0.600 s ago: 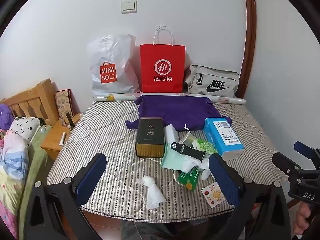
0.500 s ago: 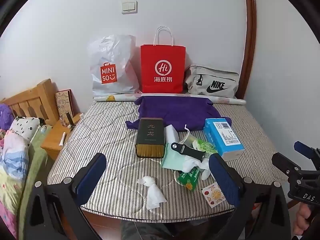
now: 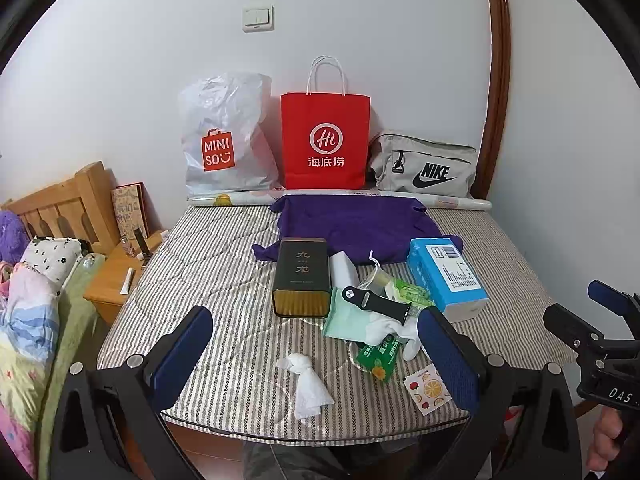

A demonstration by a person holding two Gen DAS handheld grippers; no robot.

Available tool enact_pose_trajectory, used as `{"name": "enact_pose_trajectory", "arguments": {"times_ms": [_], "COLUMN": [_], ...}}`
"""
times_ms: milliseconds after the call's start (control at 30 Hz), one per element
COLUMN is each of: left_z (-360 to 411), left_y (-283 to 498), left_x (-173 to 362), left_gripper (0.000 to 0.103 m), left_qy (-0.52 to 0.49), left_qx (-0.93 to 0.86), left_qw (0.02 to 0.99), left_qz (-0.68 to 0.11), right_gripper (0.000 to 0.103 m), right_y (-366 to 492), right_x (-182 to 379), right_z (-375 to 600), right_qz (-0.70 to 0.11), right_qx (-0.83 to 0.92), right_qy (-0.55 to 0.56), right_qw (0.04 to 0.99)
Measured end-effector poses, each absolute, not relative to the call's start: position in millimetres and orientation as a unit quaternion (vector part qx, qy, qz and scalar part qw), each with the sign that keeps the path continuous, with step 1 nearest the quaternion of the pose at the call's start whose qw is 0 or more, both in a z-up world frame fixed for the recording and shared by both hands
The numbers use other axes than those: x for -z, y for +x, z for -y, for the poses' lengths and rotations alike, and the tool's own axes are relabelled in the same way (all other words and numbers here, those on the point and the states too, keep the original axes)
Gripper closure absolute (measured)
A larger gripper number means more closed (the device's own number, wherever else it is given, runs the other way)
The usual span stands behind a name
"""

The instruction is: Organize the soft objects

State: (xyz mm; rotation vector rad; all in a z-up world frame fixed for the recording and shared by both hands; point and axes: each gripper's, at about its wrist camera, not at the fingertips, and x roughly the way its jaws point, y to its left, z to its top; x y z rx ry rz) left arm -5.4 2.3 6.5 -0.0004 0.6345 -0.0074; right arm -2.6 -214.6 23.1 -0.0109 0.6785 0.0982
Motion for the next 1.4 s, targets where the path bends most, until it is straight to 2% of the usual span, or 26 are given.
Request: {"name": "enact_pose_trajectory", "arguments": {"times_ms": [1400], "left_z": [-3.5], "left_y": [-9.6], "left_x": [-7.7], "left_gripper": [0.0], "left_qy": [0.001], "left_qx": [0.003], "left_qw": [0.951], "left_qz": [-0.309], "right_gripper": [0.002], "right_y": [-5.3], "right_x": [-22.2], "right_z": [210.1], "right_qz": [-0.33], "right_qx": [-0.055], "right_qy": [-0.005], "right_qw": [0.942]}}
